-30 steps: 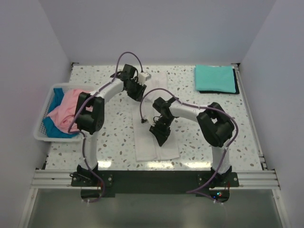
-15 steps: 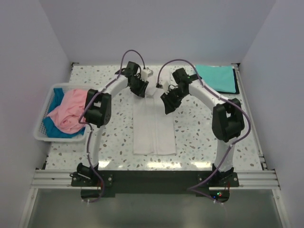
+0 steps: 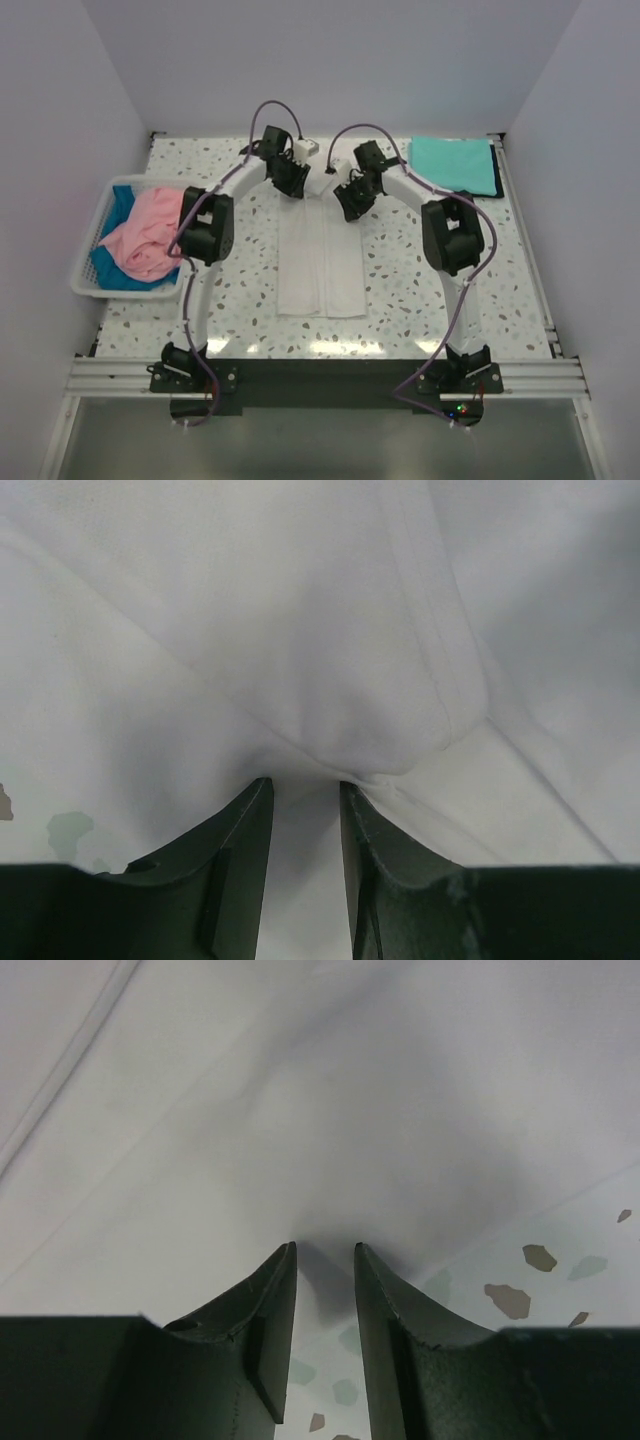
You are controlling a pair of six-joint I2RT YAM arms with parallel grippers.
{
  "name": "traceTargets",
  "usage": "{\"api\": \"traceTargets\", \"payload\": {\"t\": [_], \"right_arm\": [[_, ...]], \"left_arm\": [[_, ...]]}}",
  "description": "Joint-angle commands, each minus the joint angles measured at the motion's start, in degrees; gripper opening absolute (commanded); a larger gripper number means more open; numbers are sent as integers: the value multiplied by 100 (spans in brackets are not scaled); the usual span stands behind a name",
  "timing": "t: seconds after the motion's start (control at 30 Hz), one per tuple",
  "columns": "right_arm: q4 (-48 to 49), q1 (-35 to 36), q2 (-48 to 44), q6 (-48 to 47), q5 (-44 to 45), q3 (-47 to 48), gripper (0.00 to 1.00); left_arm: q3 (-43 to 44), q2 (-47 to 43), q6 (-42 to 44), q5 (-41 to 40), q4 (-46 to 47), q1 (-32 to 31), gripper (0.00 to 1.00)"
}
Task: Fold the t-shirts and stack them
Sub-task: Fold the tshirt
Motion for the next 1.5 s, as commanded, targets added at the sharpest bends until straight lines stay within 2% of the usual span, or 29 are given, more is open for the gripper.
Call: {"api": "traceTargets", "payload": {"t": [0.0, 0.13, 0.23, 0.27, 0.33, 0.4, 0.43, 0.47, 0.53, 0.7, 0.8, 0.93, 0.97, 1.0, 1.07, 1.2, 1.23, 1.3, 1.33, 1.4, 1.47], "right_arm": [[212, 18, 197, 217, 20, 292, 35], [142, 18, 5, 428, -218, 539, 38], [27, 18, -433, 446, -376, 706, 52], [18, 18, -584, 446, -402, 715, 62], [-17, 9, -1091, 446, -551, 724, 69], [-69, 18, -1445, 420, -596, 724, 79], [-113, 18, -1594, 385, -605, 724, 84], [-148, 9, -1944, 341, -596, 689, 94], [-271, 9, -2271, 174, -543, 610, 99], [-80, 18, -3721, -11, -429, -408, 99], [175, 18, -4501, -151, -376, -1190, 99], [72, 18, -5198, -309, -577, -1964, 99], [-364, 18, -5287, -475, -900, -2027, 99], [-638, 70, -5427, -964, -1069, -2106, 99], [-1026, 184, -5585, -1118, -975, -2570, 99], [-1019, 692, -6130, -1364, -685, -3703, 99], [-967, 851, -6366, -1391, -579, -4150, 97], [-747, 1350, -6526, -1452, -360, -4556, 93], [-651, 1475, -6588, -1470, -332, -4898, 88], [-361, 1712, -6554, -1496, -227, -5137, 80], [-124, 1819, -6370, -1592, -148, -5349, 75]], "left_arm": [[60, 180, -32, 96, 213, 235, 38], [52, -179, 117, 421, 476, 306, 42], [17, -784, 258, 772, 617, 306, 50], [-105, -987, 267, 835, 687, 315, 53], [-473, -1687, 285, 1054, 907, 315, 57], [-904, -2243, 320, 1116, 1283, 323, 68], [-1402, -2838, 355, 1099, 1416, 323, 74], [-1686, -3148, 416, 1090, 1556, 332, 85], [-2527, -4059, 556, 1020, 1935, 332, 100], [-4051, -5950, 785, 792, 2384, 332, 100], [-4939, -6812, 1031, 1001, 2402, 323, 100], [-5747, -7527, 1303, 1195, 1937, 297, 100], [-5819, -7606, 1452, 1283, 1727, 306, 100], [-5880, -7764, 1680, 1588, 1133, 297, 100], [-6310, -7984, 2287, 1871, 759, 288, 100], [-7801, -9098, 3077, 2179, 697, 271, 99], [-8006, -9258, 3488, 2232, 670, 227, 93], [-8367, -9601, 3772, 2364, 583, 174, 84], [-8638, -9646, 4096, 2408, 513, 139, 74], [-8946, -9681, 4344, 2418, 389, -19, 65], [-9088, -9647, 4477, 2330, 433, -142, 64]]}}
